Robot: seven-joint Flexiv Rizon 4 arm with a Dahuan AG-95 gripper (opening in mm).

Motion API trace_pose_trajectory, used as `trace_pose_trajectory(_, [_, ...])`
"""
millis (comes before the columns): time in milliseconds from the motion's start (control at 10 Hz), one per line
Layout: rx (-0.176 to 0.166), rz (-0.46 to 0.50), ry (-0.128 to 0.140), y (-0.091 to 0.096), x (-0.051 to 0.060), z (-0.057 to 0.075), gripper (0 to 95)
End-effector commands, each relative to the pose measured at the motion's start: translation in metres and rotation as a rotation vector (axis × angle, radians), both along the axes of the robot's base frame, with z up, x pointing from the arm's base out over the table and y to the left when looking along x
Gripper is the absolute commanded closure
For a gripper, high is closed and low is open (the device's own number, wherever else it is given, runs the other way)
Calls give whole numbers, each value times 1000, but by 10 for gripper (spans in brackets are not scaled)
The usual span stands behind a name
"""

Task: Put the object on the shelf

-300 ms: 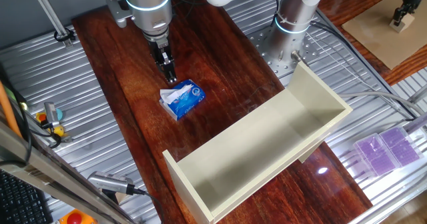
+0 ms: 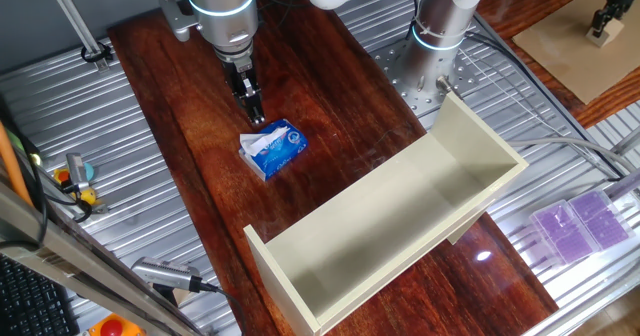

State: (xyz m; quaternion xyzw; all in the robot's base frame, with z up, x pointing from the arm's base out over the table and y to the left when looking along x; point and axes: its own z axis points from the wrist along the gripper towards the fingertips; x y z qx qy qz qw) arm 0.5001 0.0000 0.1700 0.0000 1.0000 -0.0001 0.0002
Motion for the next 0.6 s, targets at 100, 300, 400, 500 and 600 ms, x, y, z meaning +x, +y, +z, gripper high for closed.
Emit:
trace_pose_trajectory(100, [27,-6,-33,0,0,0,950])
trace_pose_trajectory(300, [20,-5,-30,0,0,0,950])
trace_pose_trajectory(400, [20,-5,-30,0,0,0,950])
trace_pose_trajectory(500, [19,-6,-30,0,0,0,950])
trace_pose_trajectory(600, [19,-5,-30,0,0,0,950])
